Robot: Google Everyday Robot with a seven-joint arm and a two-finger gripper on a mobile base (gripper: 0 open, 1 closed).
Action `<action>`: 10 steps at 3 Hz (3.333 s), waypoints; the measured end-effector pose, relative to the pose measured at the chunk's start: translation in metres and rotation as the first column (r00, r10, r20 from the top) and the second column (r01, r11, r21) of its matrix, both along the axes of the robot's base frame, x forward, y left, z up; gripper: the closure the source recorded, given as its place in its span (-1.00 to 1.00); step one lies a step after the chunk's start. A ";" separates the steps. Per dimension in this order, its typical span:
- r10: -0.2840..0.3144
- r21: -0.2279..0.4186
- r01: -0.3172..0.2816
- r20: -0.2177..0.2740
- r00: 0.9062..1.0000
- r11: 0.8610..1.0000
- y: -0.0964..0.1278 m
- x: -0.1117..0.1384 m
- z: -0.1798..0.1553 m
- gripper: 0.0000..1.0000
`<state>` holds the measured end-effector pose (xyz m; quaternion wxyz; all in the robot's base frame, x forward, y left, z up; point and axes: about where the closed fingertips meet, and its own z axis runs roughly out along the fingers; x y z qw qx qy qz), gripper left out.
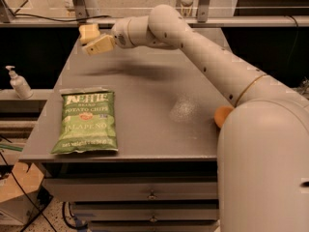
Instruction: Move sponge near green jalapeno chip bag
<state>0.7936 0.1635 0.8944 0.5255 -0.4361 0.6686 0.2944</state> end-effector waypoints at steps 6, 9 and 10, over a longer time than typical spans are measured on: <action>-0.146 -0.060 0.140 -0.092 0.985 0.988 0.051 0.064 -0.038 -1.00; -0.182 -0.058 0.176 -0.135 0.974 0.983 0.062 0.093 -0.054 -1.00; -0.190 -0.050 0.185 -0.136 0.972 0.982 0.063 0.098 -0.052 -1.00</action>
Offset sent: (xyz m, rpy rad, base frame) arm 0.0329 0.0092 -0.0125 -0.0337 0.0257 -0.1602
